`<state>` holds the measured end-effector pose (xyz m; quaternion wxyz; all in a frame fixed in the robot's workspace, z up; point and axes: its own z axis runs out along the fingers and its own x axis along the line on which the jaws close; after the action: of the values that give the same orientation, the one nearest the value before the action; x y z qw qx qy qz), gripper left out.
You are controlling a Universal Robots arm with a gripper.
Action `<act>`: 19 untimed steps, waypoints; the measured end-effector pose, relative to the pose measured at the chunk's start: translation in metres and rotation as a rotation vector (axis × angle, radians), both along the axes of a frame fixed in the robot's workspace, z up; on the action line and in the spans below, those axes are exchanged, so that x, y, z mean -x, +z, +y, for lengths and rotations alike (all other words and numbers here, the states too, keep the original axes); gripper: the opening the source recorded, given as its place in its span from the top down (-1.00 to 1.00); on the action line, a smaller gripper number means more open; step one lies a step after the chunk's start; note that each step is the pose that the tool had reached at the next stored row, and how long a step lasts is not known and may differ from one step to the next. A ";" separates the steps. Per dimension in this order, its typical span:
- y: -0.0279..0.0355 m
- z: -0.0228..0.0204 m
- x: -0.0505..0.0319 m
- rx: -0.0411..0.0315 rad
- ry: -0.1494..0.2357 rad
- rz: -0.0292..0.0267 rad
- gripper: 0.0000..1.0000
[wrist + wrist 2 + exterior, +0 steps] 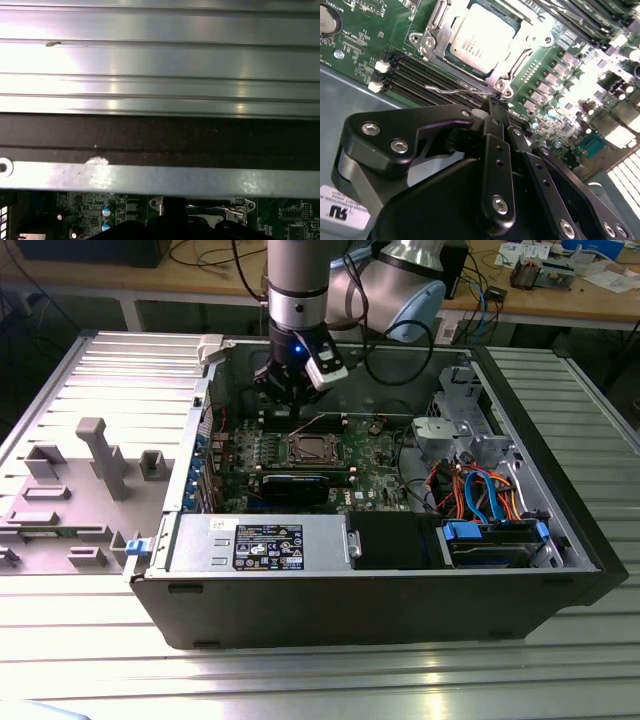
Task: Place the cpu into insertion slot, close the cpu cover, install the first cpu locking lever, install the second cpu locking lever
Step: 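Install the first cpu locking lever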
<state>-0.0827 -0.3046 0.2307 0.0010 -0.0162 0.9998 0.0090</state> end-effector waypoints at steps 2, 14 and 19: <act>-0.0037 0.0006 0.0000 0.0001 0.011 0.0000 0.79; -0.0223 0.0038 -0.0073 0.0002 0.030 0.0002 0.79; -0.0258 0.0038 -0.0211 0.0002 0.035 0.0005 0.79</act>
<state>-0.0617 -0.3008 0.2049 0.0006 -0.0335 0.9994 0.0089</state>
